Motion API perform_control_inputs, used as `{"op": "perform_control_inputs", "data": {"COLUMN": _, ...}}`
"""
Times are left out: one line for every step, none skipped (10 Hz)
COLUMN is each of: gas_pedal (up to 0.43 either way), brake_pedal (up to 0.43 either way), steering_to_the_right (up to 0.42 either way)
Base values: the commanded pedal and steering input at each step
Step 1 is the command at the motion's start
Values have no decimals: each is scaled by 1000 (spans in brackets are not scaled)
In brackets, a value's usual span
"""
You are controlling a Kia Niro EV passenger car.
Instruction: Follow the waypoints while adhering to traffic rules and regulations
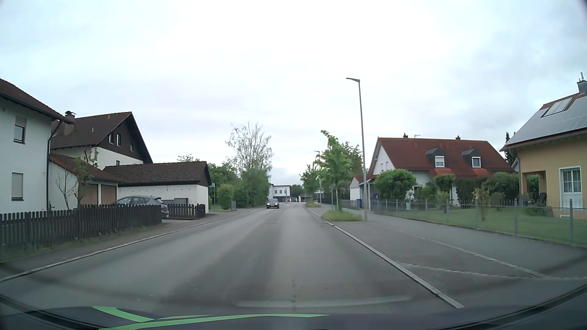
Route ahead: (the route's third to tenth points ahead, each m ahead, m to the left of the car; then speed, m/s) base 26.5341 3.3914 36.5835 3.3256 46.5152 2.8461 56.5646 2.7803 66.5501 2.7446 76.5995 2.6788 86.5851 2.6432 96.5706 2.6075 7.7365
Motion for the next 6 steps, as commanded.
{"op": "perform_control_inputs", "data": {"gas_pedal": 118, "brake_pedal": 0, "steering_to_the_right": 7}}
{"op": "perform_control_inputs", "data": {"gas_pedal": 118, "brake_pedal": 0, "steering_to_the_right": 7}}
{"op": "perform_control_inputs", "data": {"gas_pedal": 118, "brake_pedal": 0, "steering_to_the_right": 7}}
{"op": "perform_control_inputs", "data": {"gas_pedal": 118, "brake_pedal": 0, "steering_to_the_right": 6}}
{"op": "perform_control_inputs", "data": {"gas_pedal": 118, "brake_pedal": 0, "steering_to_the_right": 5}}
{"op": "perform_control_inputs", "data": {"gas_pedal": 118, "brake_pedal": 0, "steering_to_the_right": 5}}
